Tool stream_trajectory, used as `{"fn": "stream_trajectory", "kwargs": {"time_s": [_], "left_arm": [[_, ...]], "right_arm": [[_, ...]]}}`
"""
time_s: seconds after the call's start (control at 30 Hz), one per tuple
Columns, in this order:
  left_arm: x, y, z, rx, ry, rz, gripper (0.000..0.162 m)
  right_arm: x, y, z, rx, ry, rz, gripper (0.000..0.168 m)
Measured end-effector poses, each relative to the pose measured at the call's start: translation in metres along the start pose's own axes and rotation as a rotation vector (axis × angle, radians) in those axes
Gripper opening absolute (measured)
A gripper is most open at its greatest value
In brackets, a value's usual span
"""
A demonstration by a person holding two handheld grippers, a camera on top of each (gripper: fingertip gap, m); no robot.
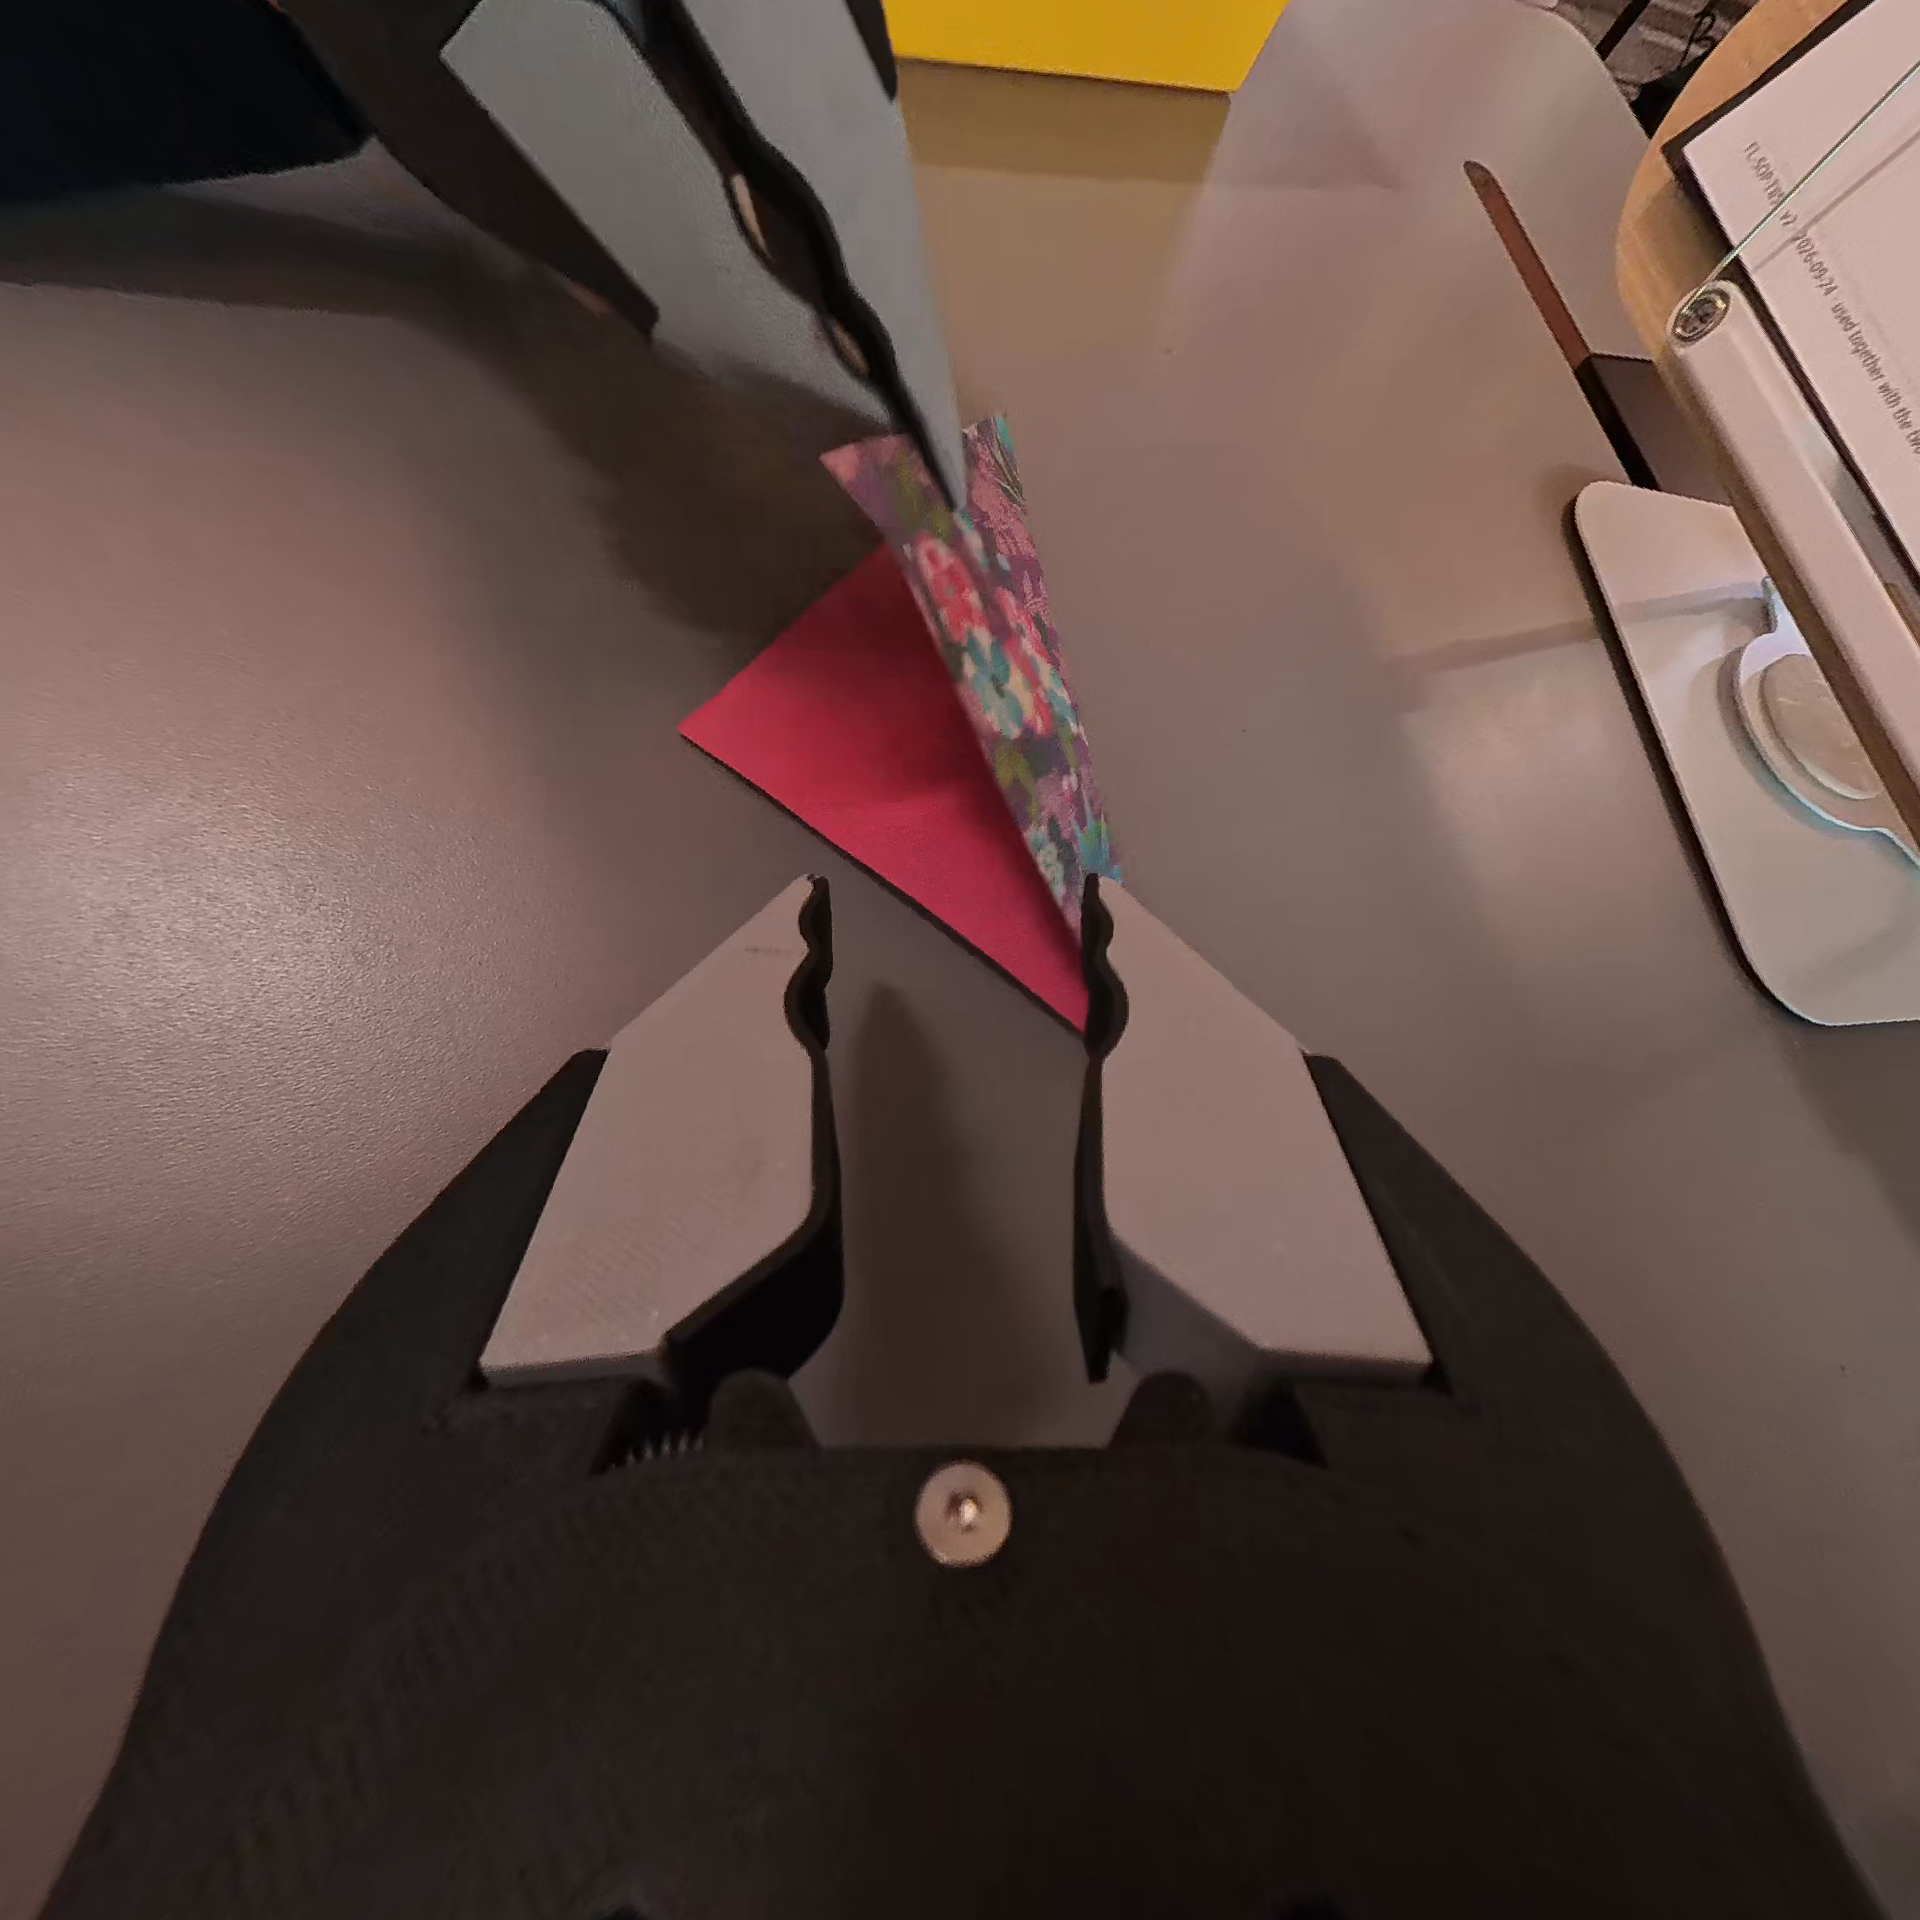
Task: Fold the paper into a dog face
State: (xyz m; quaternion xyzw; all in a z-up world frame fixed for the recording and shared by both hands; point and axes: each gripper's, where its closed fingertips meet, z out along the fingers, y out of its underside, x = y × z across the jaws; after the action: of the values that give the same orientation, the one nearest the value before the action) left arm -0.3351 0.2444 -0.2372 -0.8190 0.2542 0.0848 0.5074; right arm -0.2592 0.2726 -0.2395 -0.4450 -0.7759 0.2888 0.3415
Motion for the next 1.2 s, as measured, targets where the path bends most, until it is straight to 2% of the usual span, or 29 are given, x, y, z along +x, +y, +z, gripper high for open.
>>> {"fn": "stream_trajectory", "kwargs": {"time_s": [0.1, 0.2, 0.37, 0.63, 0.83, 1.03, 1.2], "left_arm": [[-0.013, -0.012, -0.001, 0.068, 0.028, -0.268, 0.000], [-0.017, -0.003, 0.002, 0.050, 0.108, -0.501, 0.000], [-0.023, 0.003, 0.001, 0.044, 0.135, -0.642, 0.000], [-0.014, -0.017, -0.006, 0.123, 0.214, -0.669, 0.000], [-0.011, -0.031, -0.018, 0.194, 0.308, -0.746, 0.000], [-0.002, -0.030, -0.014, 0.164, 0.353, -0.765, 0.000], [-0.006, -0.037, -0.018, 0.213, 0.369, -0.802, 0.000]], "right_arm": [[0.005, -0.002, -0.003, 0.016, 0.013, 0.031, 0.044], [0.007, -0.005, -0.005, 0.042, 0.002, 0.061, 0.044], [-0.003, -0.012, -0.006, 0.072, -0.038, 0.055, 0.044], [-0.017, -0.019, 0.000, 0.084, -0.077, 0.033, 0.044], [-0.029, -0.049, -0.023, 0.261, -0.121, -0.012, 0.045], [-0.033, -0.040, -0.013, 0.199, -0.105, -0.050, 0.048], [-0.024, -0.039, -0.016, 0.199, -0.059, -0.056, 0.049]]}}
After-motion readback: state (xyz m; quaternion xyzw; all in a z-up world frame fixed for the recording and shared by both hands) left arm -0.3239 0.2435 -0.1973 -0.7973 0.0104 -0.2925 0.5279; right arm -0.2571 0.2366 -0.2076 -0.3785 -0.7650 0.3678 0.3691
